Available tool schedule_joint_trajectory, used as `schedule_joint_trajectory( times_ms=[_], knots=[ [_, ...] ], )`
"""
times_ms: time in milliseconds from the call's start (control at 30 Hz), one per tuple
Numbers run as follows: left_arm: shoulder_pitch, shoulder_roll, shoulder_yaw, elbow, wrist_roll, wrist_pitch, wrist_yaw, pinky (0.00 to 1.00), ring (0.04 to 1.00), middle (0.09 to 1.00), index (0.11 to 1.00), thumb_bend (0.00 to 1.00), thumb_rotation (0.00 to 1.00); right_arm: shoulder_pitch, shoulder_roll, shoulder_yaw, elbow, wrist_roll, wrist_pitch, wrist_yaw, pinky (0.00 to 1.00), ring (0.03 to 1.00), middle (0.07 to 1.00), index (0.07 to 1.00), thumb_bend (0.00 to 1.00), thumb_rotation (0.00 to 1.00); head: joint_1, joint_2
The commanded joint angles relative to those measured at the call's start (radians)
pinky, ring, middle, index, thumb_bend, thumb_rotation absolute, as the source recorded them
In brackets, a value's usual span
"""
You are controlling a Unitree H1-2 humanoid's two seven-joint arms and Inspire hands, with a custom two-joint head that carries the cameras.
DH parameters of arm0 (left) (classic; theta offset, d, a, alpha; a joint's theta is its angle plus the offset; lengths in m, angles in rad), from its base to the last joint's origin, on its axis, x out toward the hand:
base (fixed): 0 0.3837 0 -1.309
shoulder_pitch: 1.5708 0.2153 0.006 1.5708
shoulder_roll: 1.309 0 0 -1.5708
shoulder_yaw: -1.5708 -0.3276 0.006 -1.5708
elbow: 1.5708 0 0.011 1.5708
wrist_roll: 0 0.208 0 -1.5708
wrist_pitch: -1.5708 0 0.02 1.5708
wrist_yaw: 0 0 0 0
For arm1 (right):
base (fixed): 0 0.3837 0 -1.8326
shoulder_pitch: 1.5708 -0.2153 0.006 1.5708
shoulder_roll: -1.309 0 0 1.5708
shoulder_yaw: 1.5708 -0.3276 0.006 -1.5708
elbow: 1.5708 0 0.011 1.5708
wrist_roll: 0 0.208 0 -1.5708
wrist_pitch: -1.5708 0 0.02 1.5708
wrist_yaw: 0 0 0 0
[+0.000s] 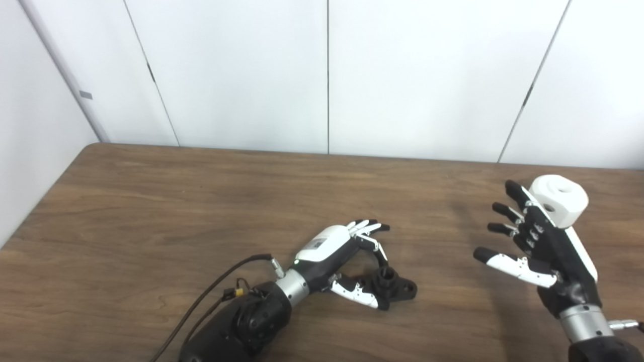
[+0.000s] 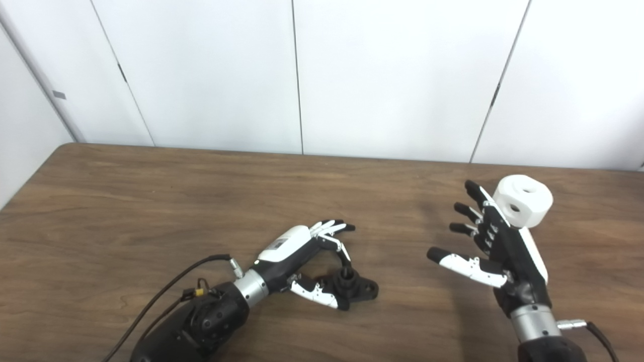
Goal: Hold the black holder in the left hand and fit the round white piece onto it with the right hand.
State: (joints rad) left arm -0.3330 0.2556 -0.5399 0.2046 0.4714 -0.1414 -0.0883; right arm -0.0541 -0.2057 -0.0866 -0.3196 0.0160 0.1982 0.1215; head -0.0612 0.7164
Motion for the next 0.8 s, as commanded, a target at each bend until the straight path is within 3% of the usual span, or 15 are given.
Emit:
schedule_joint_trajectory(
  times_ms=[0,100,200,233,333,400,567,767],
  knots=[
    [0.041,0.021,-0.035,0.054,0.067,0.033,-0.067,1.00,1.000,0.945,0.481,0.52,0.06,-0.039,-0.014,-0.002,-0.055,-0.016,0.004,-0.013,0.76,0.891,0.972,0.928,0.76,0.24,-0.011,0.001],
    [0.039,0.029,-0.032,0.064,0.068,0.025,-0.064,1.00,1.000,0.947,0.481,0.52,0.06,-0.062,-0.042,0.001,-0.073,-0.047,0.021,-0.003,0.72,0.871,0.969,0.925,0.76,0.25,-0.065,-0.001],
    [0.040,0.046,-0.024,0.069,0.063,0.015,-0.069,1.00,1.000,0.952,0.482,0.52,0.06,-0.105,-0.090,0.027,-0.093,-0.121,0.065,0.014,0.68,0.845,0.961,0.909,0.79,0.24,-0.195,-0.025],
    [0.040,0.054,-0.020,0.075,0.060,0.005,-0.069,1.00,1.000,0.952,0.482,0.52,0.06,-0.128,-0.122,0.052,-0.106,-0.189,0.101,0.025,0.68,0.838,0.957,0.906,0.79,0.24,-0.261,-0.042],
    [0.044,0.075,-0.007,0.085,0.046,-0.020,-0.071,1.00,1.000,0.951,0.483,0.52,0.06,-0.216,-0.241,0.142,-0.130,-0.400,0.209,0.092,0.69,0.850,0.952,0.903,0.79,0.21,-0.374,-0.080],
    [0.048,0.088,0.004,0.097,0.037,-0.042,-0.071,1.00,1.000,0.948,0.483,0.52,0.05,-0.273,-0.287,0.184,-0.128,-0.531,0.258,0.160,0.69,0.871,0.945,0.892,0.80,0.20,-0.440,-0.108],
    [0.055,0.112,0.027,0.155,0.026,-0.132,-0.051,1.00,1.000,0.940,0.482,0.52,0.05,-0.424,-0.378,0.236,-0.067,-0.852,0.271,0.368,0.67,0.877,0.945,0.844,0.82,0.22,-0.554,-0.182],
    [0.058,0.116,0.050,0.196,0.018,-0.179,-0.062,1.00,1.000,0.939,0.482,0.52,0.05,-0.552,-0.497,0.289,0.046,-1.046,0.251,0.494,0.72,0.905,0.953,0.815,0.87,0.24,-0.608,-0.232]
  ],
)
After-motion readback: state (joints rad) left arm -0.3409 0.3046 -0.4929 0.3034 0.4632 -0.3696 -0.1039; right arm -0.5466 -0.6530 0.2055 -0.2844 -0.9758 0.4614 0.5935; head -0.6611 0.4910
